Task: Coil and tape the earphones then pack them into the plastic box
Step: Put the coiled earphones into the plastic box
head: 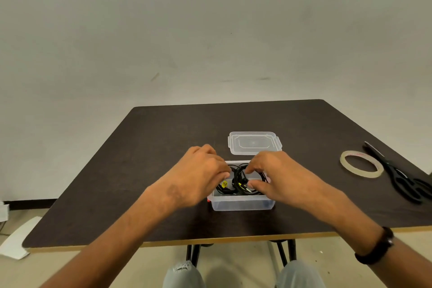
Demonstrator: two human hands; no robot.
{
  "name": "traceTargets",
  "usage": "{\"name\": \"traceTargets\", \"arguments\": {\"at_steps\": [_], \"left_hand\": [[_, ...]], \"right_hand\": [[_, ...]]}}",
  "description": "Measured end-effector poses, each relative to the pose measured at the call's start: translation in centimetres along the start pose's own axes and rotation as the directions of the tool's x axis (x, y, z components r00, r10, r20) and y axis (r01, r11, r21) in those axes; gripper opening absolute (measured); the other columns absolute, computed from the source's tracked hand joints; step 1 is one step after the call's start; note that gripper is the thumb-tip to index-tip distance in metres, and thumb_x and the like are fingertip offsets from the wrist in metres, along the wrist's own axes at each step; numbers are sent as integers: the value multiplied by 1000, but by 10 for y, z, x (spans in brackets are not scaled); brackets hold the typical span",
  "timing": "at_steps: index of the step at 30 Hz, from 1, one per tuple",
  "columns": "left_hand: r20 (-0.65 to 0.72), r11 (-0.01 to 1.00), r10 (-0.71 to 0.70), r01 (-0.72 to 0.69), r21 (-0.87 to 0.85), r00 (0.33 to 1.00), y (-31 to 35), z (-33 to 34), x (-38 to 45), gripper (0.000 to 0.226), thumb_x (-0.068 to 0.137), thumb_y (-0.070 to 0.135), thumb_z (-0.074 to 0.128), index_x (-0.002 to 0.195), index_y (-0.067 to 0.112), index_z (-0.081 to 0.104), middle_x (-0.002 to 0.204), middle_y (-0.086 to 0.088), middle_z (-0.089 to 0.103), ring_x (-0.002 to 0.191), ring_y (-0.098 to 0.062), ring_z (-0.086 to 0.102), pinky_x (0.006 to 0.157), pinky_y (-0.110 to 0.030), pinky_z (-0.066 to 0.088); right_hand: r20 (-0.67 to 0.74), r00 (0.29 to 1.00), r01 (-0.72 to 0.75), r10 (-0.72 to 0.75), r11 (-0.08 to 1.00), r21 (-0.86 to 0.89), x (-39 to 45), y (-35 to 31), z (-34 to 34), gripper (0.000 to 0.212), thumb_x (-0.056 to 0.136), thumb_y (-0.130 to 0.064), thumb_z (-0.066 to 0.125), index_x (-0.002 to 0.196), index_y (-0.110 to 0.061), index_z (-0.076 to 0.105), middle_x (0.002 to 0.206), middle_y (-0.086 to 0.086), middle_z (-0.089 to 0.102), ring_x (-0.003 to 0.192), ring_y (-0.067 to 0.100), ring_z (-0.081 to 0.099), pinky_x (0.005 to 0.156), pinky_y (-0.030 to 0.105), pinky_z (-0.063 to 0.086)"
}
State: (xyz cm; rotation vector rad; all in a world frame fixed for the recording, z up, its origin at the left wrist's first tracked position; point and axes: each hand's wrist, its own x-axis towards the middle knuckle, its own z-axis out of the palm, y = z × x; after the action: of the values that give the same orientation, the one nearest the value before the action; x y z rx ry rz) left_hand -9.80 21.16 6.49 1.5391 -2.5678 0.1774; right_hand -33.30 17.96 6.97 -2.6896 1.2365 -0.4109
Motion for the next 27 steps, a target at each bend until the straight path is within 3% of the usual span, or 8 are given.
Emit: {"name": "traceTargets", "arguments": {"at_steps": [3,6,9,12,16,20,23,27], "left_hand": [[46,1000,-25,25,-10,999,3,7,0,36,110,46,37,122,34,69,122,15,69,128,-13,45,110,-37,37],[28,999,-41,42,-33,999,4,7,-1,35,109,46,43,132,33,66,134,9,66,135,-13,48,118,-36,34],[-9,1000,-17,17,-2,1000,10,3,-3,39,111,42,40,138,27,64,140,6,64,134,-15,54,119,-35,32],[88,999,-33,33,5,996,13,3,-2,46,112,45,27,144,28,56,150,6,55,140,-12,50,127,-40,26],[149,998,-20,10,65,989,15,5,1,51,112,46,17,130,29,61,129,7,64,122,-12,59,124,-43,30],[120,1000,12,-9,-23,993,15,9,4,40,114,45,24,99,29,59,78,12,51,70,-11,49,98,-35,42],[27,980,6,-1,-199,1000,6,12,6,43,113,46,31,77,29,49,67,6,52,60,-16,47,71,-37,47],[-162,958,-52,4,-285,985,-11,9,12,65,108,62,22,83,19,65,71,1,66,65,-19,62,73,-43,53]], "right_hand": [[18,1000,-11,11,1000,4,4,1,10,27,97,-36,71,120,-23,75,114,0,74,98,19,69,85,38,59],[62,998,-27,30,999,-46,10,1,15,17,101,-29,63,109,-20,75,101,5,74,84,25,69,76,43,60],[118,992,-28,36,997,-71,18,2,15,23,104,-23,54,116,-20,73,102,9,74,82,27,69,76,44,61],[103,994,-22,30,997,-77,24,4,16,27,104,-13,54,124,-18,71,105,9,74,85,25,70,78,42,62],[88,996,-23,31,996,-86,26,8,23,27,96,-3,62,116,-18,72,104,7,74,85,25,71,78,42,63],[91,996,-8,15,997,-76,26,11,26,36,94,1,61,120,-20,75,112,6,76,92,24,73,81,40,63],[78,997,-13,17,999,-51,25,11,20,34,96,-1,57,117,-19,77,109,6,77,90,23,73,79,40,63],[-110,992,-54,61,997,64,25,10,1,34,96,0,53,112,-14,79,107,3,79,95,17,73,85,25,58]]}}
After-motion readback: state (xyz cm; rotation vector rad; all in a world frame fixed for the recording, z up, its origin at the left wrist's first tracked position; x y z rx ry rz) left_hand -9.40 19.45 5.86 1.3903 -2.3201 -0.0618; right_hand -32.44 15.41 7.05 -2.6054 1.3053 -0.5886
